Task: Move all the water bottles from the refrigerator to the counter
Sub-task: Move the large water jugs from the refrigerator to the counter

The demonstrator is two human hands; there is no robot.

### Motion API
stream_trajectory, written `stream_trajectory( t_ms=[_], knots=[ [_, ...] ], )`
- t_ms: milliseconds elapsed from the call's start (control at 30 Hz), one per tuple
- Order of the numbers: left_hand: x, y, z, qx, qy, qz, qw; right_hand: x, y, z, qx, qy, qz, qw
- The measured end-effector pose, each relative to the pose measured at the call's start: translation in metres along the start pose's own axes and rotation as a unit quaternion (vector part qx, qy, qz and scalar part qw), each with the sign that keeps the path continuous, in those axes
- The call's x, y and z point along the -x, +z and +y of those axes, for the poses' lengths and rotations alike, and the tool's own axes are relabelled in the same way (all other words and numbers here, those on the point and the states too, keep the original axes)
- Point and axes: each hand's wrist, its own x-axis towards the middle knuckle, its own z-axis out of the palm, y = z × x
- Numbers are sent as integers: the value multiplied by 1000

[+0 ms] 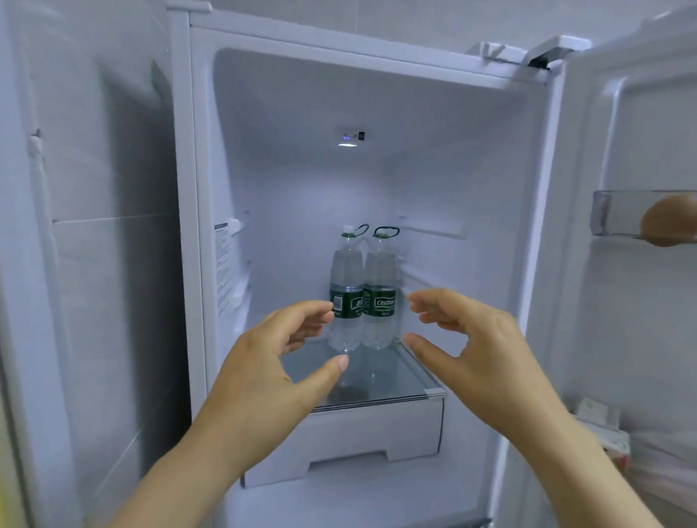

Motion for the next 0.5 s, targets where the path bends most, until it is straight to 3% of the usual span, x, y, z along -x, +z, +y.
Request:
stream_trajectory(
  t_ms=[500],
  knots=[
    [-101,46,-88,-5,0,42,999,-92,77,86,12,0,25,1000]
  ],
)
